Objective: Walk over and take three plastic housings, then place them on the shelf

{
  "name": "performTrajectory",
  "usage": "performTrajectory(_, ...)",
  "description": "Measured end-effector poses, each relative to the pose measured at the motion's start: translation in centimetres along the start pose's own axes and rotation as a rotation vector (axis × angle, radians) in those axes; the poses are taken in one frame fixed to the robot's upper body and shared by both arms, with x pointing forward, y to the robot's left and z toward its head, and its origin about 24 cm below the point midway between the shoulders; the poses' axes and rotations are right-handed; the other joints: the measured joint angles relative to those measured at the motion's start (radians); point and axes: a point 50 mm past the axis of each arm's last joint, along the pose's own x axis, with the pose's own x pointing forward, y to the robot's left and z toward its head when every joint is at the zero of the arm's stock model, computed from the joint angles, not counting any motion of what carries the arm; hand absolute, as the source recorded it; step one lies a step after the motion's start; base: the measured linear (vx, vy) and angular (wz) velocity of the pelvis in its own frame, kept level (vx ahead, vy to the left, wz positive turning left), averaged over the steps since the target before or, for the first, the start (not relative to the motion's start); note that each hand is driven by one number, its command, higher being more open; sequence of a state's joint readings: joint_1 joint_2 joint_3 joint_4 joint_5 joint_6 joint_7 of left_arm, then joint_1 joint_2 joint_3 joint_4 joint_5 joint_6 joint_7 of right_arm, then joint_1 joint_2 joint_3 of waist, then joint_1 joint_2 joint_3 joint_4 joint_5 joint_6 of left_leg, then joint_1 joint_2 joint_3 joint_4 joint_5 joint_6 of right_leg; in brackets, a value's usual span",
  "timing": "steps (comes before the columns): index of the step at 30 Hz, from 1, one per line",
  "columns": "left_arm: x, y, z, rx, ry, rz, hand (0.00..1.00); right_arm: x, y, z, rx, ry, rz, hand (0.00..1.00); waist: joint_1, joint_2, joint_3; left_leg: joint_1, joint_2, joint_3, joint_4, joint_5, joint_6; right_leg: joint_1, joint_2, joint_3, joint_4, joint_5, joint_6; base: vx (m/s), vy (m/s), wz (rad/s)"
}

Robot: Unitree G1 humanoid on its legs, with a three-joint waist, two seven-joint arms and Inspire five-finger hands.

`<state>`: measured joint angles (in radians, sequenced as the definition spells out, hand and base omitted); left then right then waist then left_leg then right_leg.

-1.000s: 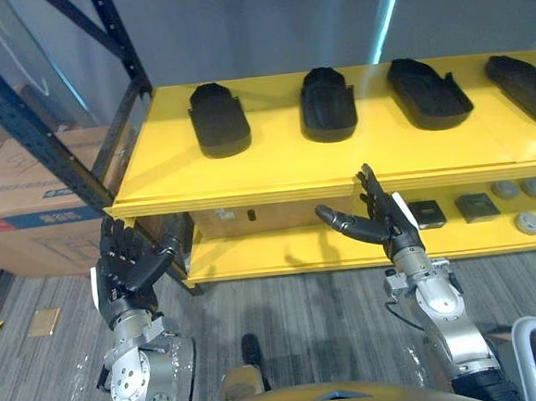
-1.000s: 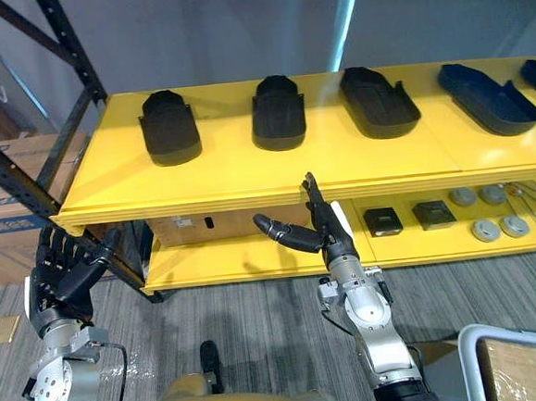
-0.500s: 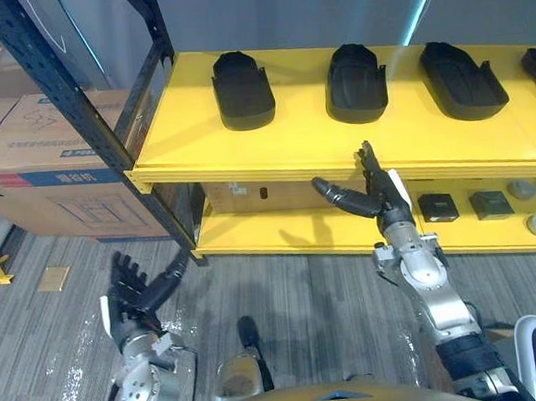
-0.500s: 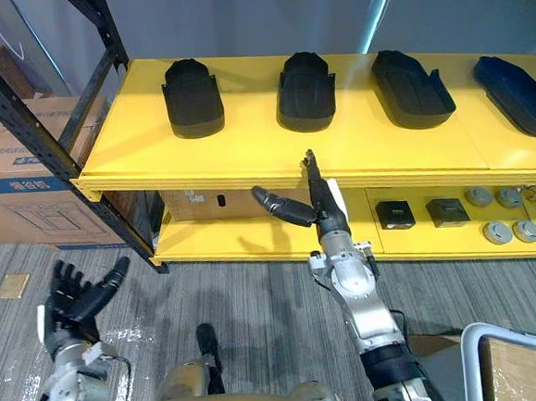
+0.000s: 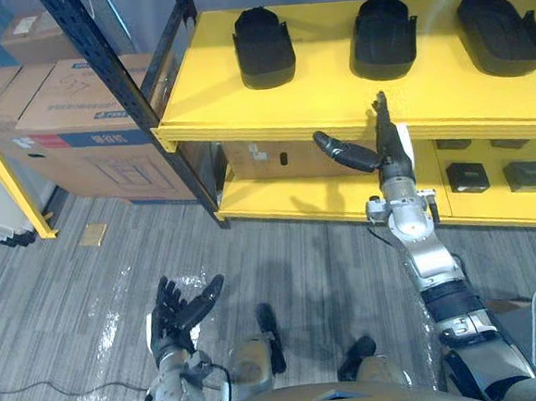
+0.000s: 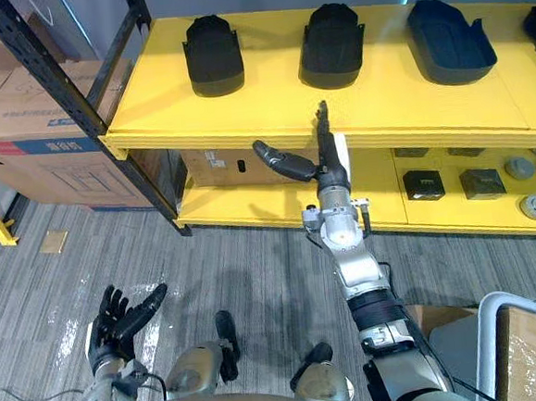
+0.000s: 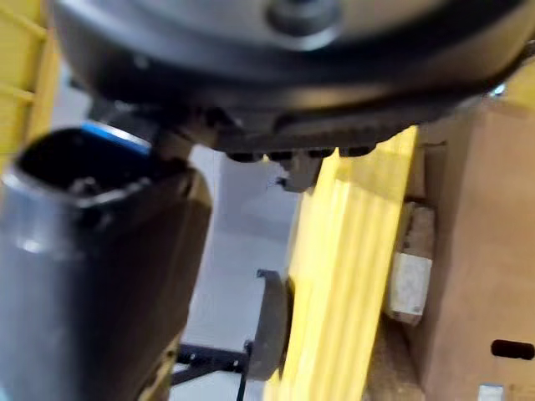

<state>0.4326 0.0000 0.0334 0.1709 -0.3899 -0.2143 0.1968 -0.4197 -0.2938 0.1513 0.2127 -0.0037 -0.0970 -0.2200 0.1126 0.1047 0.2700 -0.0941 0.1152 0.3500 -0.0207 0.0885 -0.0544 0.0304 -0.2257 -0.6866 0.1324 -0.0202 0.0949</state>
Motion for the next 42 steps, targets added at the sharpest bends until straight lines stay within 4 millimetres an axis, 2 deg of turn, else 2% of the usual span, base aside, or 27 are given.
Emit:
performTrajectory(1,0.3,-0.6,0.3,-0.004,-0.015,-0.024,1.0,0.8,0.4,1.8,-0.02,-0.074,0.028,1.0,0.001,0.001,0.001,0.001,-0.003,0.01,-0.029,-0.001,-0.001,-0.014,-0.004,0.001,-0.002,-0.001,-0.003,-0.03,0.021,0.38)
performTrajectory(3,0.4,-1.2,0.4,-0.009,-0.023,-0.044,1.0,1.2,1.0,4.1,-0.015,-0.169,0.059,1.0,0.018,0.0,0.004,0.002,0.002,0.032,-0.038,0.006,-0.01,-0.022,-0.005,-0.004,-0.002,-0.002,-0.009,-0.02,0.01,0.23)
performTrajectory(5,0.3,-1.1,0.3,-0.008,-0.023,-0.041,1.0,0.4,1.2,5.9,0.013,-0.249,0.083,1.0,0.023,0.003,0.003,0.012,0.013,0.038,-0.035,0.045,-0.009,-0.014,-0.002,0.002,0.019,-0.003,-0.011,0.03,-0.026,0.08)
performTrajectory(8,-0.1,0.0,-0.7,0.01,0.017,0.007,1.0,-2.5,0.3,8.8,0.045,-0.408,0.122,1.0,0.015,-0.016,0.003,0.025,0.006,0.071,-0.039,0.058,0.006,-0.015,-0.014,0.029,0.028,-0.006,-0.009,0.14,-0.001,-0.17)
performTrajectory(9,-0.1,0.2,-0.9,0.013,0.026,0.015,1.0,-3.1,-0.1,9.1,0.057,-0.421,0.127,1.0,0.013,-0.02,0.003,0.03,0.004,0.08,-0.04,0.062,0.015,-0.015,-0.017,0.035,0.031,-0.001,-0.003,0.16,0.0,-0.23)
performTrajectory(11,0.0,0.7,-1.0,0.022,0.028,0.036,1.0,-4.9,-1.9,8.8,0.113,-0.418,0.098,1.0,-0.011,-0.045,0.003,0.045,0.0,0.101,-0.04,0.058,0.03,-0.013,-0.02,0.057,0.031,0.0,0.001,0.14,-0.007,-0.25)
performTrajectory(12,0.1,0.7,-0.9,0.024,0.023,0.035,1.0,-5.3,-2.4,8.6,0.134,-0.414,0.084,1.0,-0.012,-0.051,0.004,0.049,0.001,0.108,-0.04,0.055,0.031,-0.014,-0.02,0.062,0.03,0.0,0.001,0.1,-0.013,-0.26)
performTrajectory(14,0.3,0.5,-0.8,0.026,0.015,0.03,1.0,-6.4,-4.8,7.6,0.207,-0.395,0.016,1.0,-0.038,-0.064,0.001,0.058,0.002,0.119,-0.041,0.047,0.026,-0.013,-0.017,0.075,0.024,0.0,0.001,0.07,-0.016,-0.22)
performTrajectory(16,0.5,0.4,-0.9,0.028,0.017,0.027,1.0,-6.7,-5.8,7.2,0.234,-0.38,-0.025,1.0,-0.046,-0.067,0.001,0.081,0.004,0.149,-0.045,0.039,0.019,-0.013,-0.015,0.1,0.022,0.0,0.002,0.03,0.0,-0.4)
performTrajectory(18,0.6,0.2,-0.8,0.027,0.01,0.023,1.0,-7.0,-5.9,7.1,0.229,-0.387,-0.042,1.0,-0.068,-0.066,0.001,0.094,0.007,0.166,-0.05,0.033,0.012,-0.013,-0.011,0.115,0.019,-0.001,0.002,0.01,0.001,-0.34)
performTrajectory(21,0.8,-0.6,-0.7,0.028,0.006,0.002,1.0,-6.9,-5.5,7.1,0.245,-0.381,-0.016,1.0,-0.067,-0.066,0.0,0.102,0.015,0.172,-0.052,0.031,0.01,-0.004,0.002,0.119,0.005,0.0,0.002,0.0,-0.022,-0.09)
performTrajectory(25,0.7,-1.4,-1.1,0.034,0.022,-0.023,1.0,-3.8,-2.9,6.5,0.282,-0.337,0.123,1.0,-0.06,-0.065,-0.002,0.101,0.017,0.148,-0.049,0.038,0.016,0.011,0.006,0.094,0.008,-0.001,0.0,0.01,-0.017,0.16)
performTrajectory(27,0.6,-1.8,-1.2,0.038,0.031,-0.038,1.0,-0.8,-1.7,5.6,0.259,-0.274,0.152,1.0,-0.036,-0.064,-0.002,0.093,0.015,0.118,-0.049,0.044,0.02,0.022,0.002,0.066,0.016,-0.008,-0.001,0.0,-0.003,0.41)
performTrajectory(29,0.5,-1.8,-1.3,0.039,0.034,-0.039,1.0,1.2,-1.6,5.1,0.199,-0.234,0.134,1.0,-0.009,-0.061,-0.001,0.073,0.01,0.084,-0.038,0.046,0.022,0.02,-0.013,0.039,0.042,-0.023,-0.001,0.0,0.016,0.52)
performTrajectory(32,0.2,-1.2,-1.6,0.047,0.049,-0.032,1.0,3.6,-1.4,4.8,0.161,-0.183,0.126,1.0,0.032,-0.041,0.012,0.064,-0.013,0.042,-0.032,0.053,0.032,0.014,-0.057,0.006,0.118,-0.067,0.005,0.01,0.029,0.42)
performTrajectory(36,0.1,-0.7,-1.6,0.055,0.052,-0.041,1.0,6.3,-0.8,6.5,0.043,-0.202,0.127,1.0,0.053,-0.01,0.053,0.031,-0.042,0.002,-0.005,0.052,0.035,-0.014,-0.121,-0.02,0.221,-0.118,0.012,-0.02,0.056,0.37)
performTrajectory(37,0.4,-0.8,-1.4,0.051,0.043,-0.05,1.0,7.3,-0.9,7.3,0.032,-0.208,0.099,1.0,0.059,-0.004,0.084,0.027,-0.044,-0.006,0.005,0.054,0.037,-0.015,-0.132,-0.024,0.245,-0.128,0.01,-0.02,0.018,0.21)
performTrajectory(38,0.4,-0.9,-1.3,0.051,0.039,-0.064,1.0,8.1,-1.3,7.7,0.005,-0.21,0.056,1.0,0.072,-0.002,0.107,0.022,-0.046,-0.01,0.013,0.054,0.038,-0.023,-0.144,-0.024,0.269,-0.139,0.009,-0.03,0.014,0.17)
performTrajectory(42,0.2,-1.6,-1.6,0.055,0.052,-0.124,1.0,9.6,-3.4,8.7,-0.044,-0.21,-0.065,1.0,0.084,0.013,0.154,-0.002,-0.06,-0.021,0.029,0.058,0.043,-0.056,-0.181,-0.023,0.333,-0.163,0.006,-0.02,0.01,0.12)
